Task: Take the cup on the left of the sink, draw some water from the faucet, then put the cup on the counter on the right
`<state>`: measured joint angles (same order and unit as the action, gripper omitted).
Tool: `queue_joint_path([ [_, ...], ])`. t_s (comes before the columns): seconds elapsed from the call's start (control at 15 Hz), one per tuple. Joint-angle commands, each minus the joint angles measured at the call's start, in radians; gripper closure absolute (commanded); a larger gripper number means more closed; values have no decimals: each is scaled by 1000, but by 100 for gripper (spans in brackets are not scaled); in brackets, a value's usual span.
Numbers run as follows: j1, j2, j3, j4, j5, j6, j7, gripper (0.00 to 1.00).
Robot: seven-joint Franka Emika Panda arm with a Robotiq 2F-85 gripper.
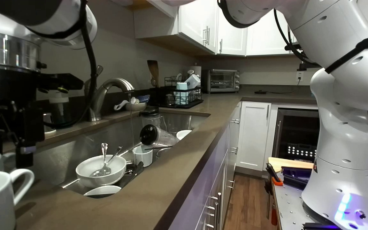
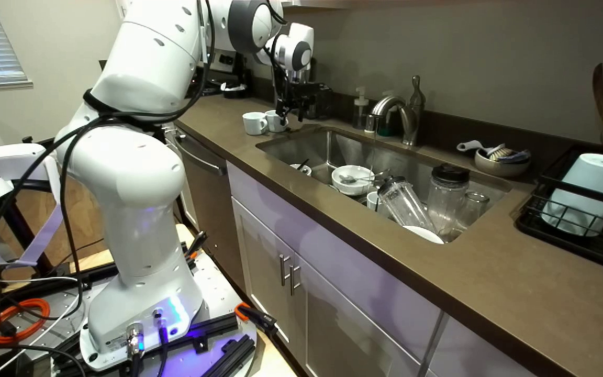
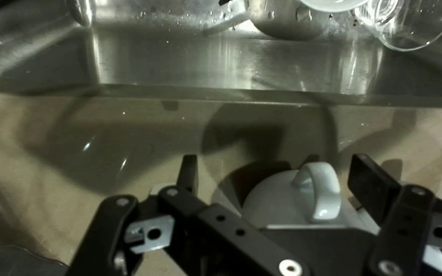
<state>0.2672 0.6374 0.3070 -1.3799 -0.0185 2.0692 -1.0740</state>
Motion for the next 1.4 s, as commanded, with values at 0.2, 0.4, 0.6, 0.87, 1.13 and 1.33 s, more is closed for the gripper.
queue_joint_path([
  [0.2,10,0,-6,5,-13,-8,12,0],
  [0.4,18,-2,-12,5,-26,-11,20,0],
  [0.6,31,-2,-18,5,-38,-20,27,0],
  [0.87,57,-3,-36,6,-83,-44,43,0],
  [1.13,70,-3,-41,13,-112,-60,62,32],
  [1.33,74,-3,-43,18,-117,-59,67,52],
])
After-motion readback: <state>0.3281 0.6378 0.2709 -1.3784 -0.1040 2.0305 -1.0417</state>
